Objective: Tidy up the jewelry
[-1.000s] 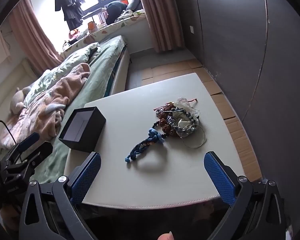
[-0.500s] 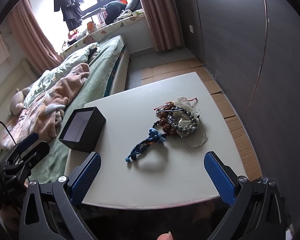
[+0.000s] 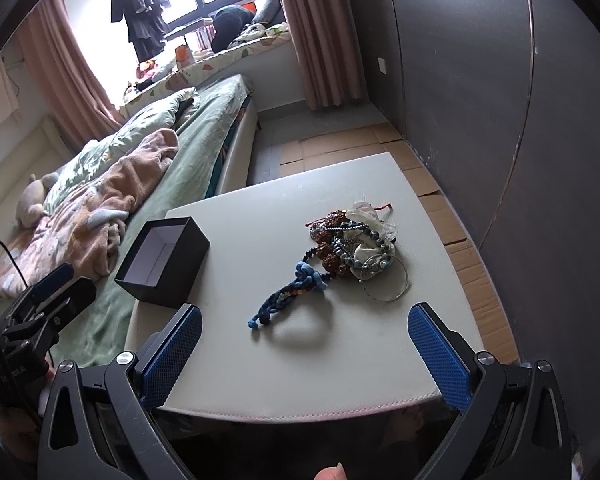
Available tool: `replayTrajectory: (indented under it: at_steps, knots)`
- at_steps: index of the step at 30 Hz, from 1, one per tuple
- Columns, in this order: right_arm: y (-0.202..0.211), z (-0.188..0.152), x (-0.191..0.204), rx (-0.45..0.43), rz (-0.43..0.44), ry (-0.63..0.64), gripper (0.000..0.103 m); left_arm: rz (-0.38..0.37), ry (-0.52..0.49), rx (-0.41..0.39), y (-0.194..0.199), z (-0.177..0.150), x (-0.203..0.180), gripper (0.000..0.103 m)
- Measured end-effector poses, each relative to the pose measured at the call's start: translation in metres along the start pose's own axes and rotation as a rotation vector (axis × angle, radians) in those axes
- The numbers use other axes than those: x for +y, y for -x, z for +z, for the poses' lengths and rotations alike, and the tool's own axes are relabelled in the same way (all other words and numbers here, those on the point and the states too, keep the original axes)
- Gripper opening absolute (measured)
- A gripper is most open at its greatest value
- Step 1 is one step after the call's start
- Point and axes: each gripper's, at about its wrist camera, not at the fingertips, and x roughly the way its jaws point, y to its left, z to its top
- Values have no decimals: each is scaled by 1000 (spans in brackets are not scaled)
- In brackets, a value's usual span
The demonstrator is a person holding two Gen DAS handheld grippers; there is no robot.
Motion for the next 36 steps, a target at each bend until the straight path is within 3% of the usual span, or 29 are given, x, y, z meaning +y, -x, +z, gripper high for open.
replayTrajectory:
  at_steps: [36]
  knots:
    - [3, 10, -10, -18, 12, -40, 103, -20, -26, 18, -20, 8, -9, 102]
